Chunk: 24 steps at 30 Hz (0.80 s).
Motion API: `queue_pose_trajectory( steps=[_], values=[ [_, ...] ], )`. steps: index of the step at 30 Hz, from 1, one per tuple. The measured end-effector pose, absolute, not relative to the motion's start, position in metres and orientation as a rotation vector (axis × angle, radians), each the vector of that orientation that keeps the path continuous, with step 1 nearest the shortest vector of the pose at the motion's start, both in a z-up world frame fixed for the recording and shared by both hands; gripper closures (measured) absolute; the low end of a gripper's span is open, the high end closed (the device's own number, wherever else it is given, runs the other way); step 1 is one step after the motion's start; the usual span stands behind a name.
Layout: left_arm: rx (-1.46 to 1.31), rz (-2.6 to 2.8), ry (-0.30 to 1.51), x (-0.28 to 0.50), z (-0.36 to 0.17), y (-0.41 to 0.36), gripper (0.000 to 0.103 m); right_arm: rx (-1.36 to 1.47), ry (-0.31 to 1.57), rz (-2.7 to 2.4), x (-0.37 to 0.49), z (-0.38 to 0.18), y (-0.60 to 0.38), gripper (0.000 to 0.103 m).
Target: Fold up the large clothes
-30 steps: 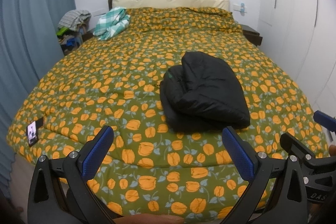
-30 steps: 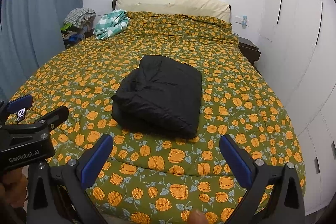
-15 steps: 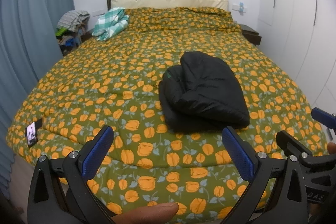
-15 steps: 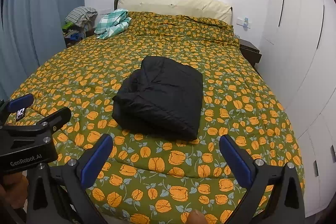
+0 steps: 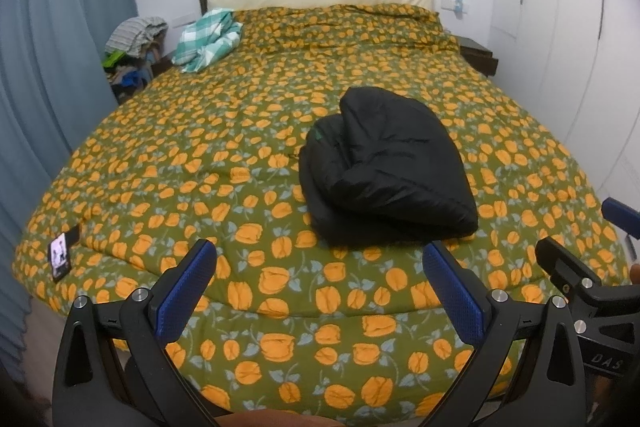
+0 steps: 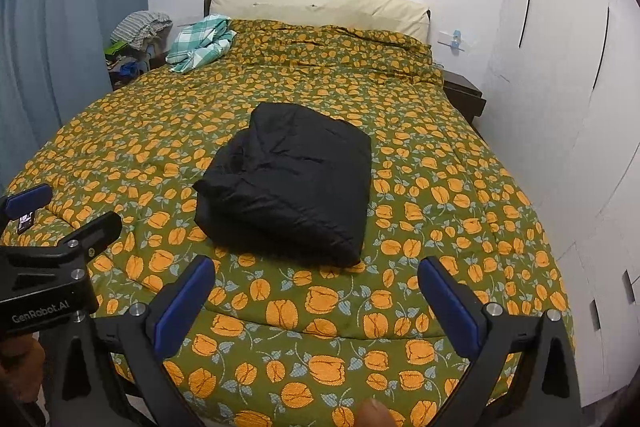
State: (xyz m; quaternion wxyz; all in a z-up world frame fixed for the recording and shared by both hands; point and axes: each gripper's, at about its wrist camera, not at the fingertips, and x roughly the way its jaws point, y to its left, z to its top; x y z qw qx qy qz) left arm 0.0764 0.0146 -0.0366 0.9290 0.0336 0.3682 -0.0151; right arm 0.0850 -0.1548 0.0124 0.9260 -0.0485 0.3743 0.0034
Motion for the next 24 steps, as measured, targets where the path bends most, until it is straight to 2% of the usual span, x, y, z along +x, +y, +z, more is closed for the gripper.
queue_pose_trajectory(
  steps=[24],
  values=[
    [0.074,-0.029,0.767,0.0799,-0.0392,0.0139,0.001,-0.101,0.779,0.007,0.0849,0.0104,-0.1535,0.000]
  ],
)
